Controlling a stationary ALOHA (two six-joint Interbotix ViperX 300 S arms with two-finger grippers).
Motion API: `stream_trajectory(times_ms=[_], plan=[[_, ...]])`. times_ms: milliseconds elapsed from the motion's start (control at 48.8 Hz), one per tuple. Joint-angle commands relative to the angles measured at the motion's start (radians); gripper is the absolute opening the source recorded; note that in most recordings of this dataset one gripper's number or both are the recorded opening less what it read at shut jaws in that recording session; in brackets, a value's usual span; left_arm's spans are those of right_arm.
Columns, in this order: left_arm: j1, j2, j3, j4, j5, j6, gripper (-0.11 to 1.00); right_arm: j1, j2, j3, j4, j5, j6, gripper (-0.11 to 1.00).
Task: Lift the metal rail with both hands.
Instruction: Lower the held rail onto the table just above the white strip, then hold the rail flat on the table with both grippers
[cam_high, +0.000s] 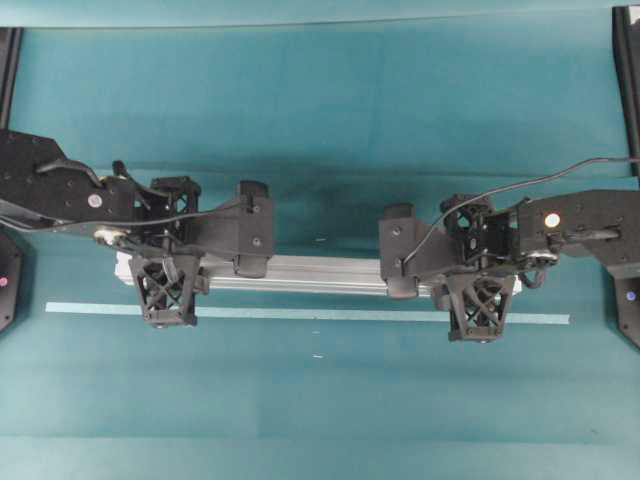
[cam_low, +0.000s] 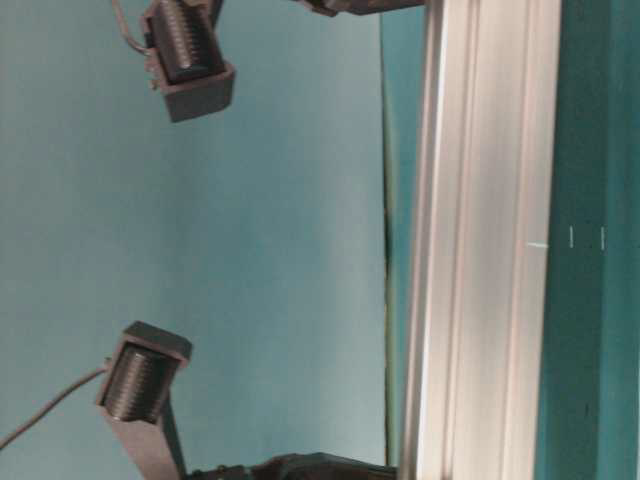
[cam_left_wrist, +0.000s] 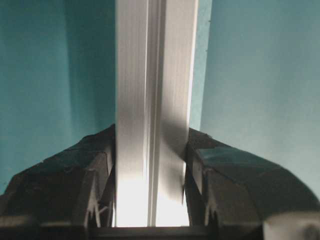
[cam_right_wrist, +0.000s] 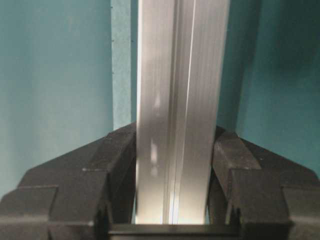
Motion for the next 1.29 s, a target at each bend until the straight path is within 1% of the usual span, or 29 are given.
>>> stream_trajectory(times_ms=[0, 205, 451, 799, 983, 1270], plan=[[0.002, -0.006, 0.009, 0.003, -0.032, -0.015, 0.30, 0.018, 0.009, -0.003, 0.005, -0.023, -0.002, 0.39], [-0.003, 0.009, 0.028, 0.003, -0.086, -0.044, 0.30, 0.026, 0.040, 0.008, 0.005, -0.060, -0.003, 0.39], [-0.011, 0.037, 0.044, 0.003, -0.132, -0.084, 0.30, 0.026, 0.067, 0.009, 0.000, -0.075, -0.006, 0.39], [-0.015, 0.043, 0.071, 0.003, -0.147, -0.089, 0.30, 0.034, 0.081, 0.011, 0.000, -0.095, 0.000, 0.39], [-0.021, 0.048, 0.071, 0.003, -0.183, -0.095, 0.30, 0.044, 0.089, 0.018, 0.000, -0.098, 0.002, 0.39], [-0.028, 0.060, 0.069, 0.003, -0.195, -0.115, 0.30, 0.044, 0.101, 0.026, 0.000, -0.121, 0.003, 0.39]])
